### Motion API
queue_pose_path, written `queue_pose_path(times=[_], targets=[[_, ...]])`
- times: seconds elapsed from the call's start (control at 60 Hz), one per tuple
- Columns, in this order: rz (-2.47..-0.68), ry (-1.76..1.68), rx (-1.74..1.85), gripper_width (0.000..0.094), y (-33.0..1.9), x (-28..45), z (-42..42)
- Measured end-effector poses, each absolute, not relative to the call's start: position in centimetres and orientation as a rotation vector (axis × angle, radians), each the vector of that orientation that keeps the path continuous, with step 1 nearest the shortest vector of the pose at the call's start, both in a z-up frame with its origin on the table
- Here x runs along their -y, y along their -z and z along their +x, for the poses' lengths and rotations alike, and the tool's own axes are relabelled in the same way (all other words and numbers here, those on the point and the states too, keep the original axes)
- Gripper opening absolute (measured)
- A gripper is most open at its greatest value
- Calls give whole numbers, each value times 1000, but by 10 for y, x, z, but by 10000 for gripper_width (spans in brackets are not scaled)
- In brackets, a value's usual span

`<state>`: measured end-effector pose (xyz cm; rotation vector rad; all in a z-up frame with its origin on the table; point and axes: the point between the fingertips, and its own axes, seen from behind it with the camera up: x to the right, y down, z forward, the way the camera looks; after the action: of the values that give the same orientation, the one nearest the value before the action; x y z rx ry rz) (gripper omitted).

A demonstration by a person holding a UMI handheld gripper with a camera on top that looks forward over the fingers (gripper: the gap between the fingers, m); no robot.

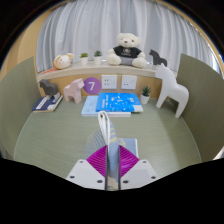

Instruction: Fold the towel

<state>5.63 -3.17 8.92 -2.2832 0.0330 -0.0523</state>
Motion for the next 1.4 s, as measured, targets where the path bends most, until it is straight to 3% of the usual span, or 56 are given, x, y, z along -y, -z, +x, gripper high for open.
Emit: queue_pose_path(times=[0.1, 0.2, 0.3, 0.6, 0.717, 1.067, 1.4], targets=[[-2315, 87, -76, 490, -58, 43, 107], [-2357, 85, -60, 587, -40, 58, 127], [-2357, 73, -4, 656, -54, 68, 123], [-2195, -39, 91, 723, -176, 98, 71], [-2134, -24, 84, 738, -209, 120, 58], [-2102, -38, 31, 754, -227, 205, 7], [-2079, 0, 29, 753, -245, 241, 6]])
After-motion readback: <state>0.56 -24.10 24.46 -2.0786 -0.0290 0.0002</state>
